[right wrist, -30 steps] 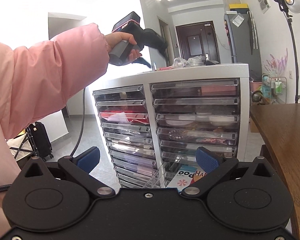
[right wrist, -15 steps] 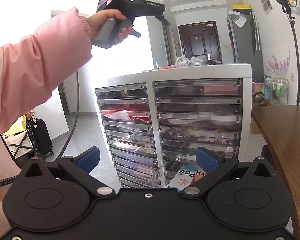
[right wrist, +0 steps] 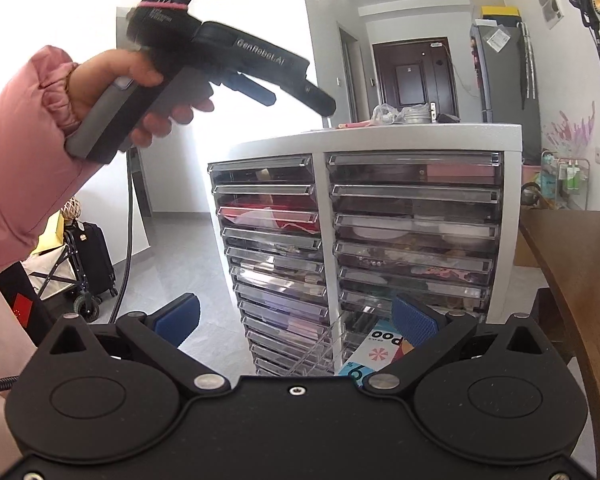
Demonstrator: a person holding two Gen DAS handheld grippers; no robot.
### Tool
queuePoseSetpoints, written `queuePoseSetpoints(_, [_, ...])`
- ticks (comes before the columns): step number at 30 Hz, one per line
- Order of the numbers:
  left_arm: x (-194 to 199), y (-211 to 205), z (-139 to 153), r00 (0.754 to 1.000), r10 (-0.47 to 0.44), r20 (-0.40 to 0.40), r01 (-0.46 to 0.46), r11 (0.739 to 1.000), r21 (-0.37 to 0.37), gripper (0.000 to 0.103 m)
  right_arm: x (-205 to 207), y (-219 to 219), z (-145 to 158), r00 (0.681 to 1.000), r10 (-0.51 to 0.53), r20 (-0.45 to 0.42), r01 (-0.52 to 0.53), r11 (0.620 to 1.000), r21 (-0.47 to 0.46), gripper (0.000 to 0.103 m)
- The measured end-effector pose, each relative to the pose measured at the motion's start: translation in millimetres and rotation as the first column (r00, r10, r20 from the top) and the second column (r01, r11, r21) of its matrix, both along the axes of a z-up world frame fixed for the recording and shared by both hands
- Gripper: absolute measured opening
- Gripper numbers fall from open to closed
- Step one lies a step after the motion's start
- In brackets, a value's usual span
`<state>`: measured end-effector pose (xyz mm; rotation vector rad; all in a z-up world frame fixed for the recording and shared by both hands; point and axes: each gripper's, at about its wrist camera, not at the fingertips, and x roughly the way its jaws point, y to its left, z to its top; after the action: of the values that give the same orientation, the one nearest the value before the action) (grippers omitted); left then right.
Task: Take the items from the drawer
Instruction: 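Move the open left gripper back down into the drawer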
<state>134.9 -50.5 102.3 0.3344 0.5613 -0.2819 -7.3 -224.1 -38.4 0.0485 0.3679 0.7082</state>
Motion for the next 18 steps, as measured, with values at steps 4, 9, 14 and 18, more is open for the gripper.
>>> queuePoseSetpoints(4, [-16, 3, -43, 0.996, -0.025, -0.086, 0.026, 1.0, 0.007, 0.103, -1, 8, -5, 0.998, 0.0, -0.066, -0.002, 1.0, -0.031, 0.103])
queuePoseSetpoints(9, [-19, 4, -100, 0.969, -0.009, -0.247, 0.012, 1.0, 0.012, 0.103, -1, 19, -13, 0.984, -0.067, -0.167, 0.044, 0.989, -0.138, 0.103])
queuePoseSetpoints(14, [-8, 0, -152, 0.923, -0.002, -0.385, -0.007, 1.0, -0.022, 0.103, 3, 18, -21, 0.949, -0.132, -0.288, 0.074, 0.976, -0.203, 0.103])
queuePoseSetpoints(18, [-3, -10, -195, 0.873, -0.065, -0.484, 0.029, 0.996, -0.081, 0.103, 7, 16, -27, 0.941, -0.136, -0.309, 0.067, 0.972, -0.224, 0.103])
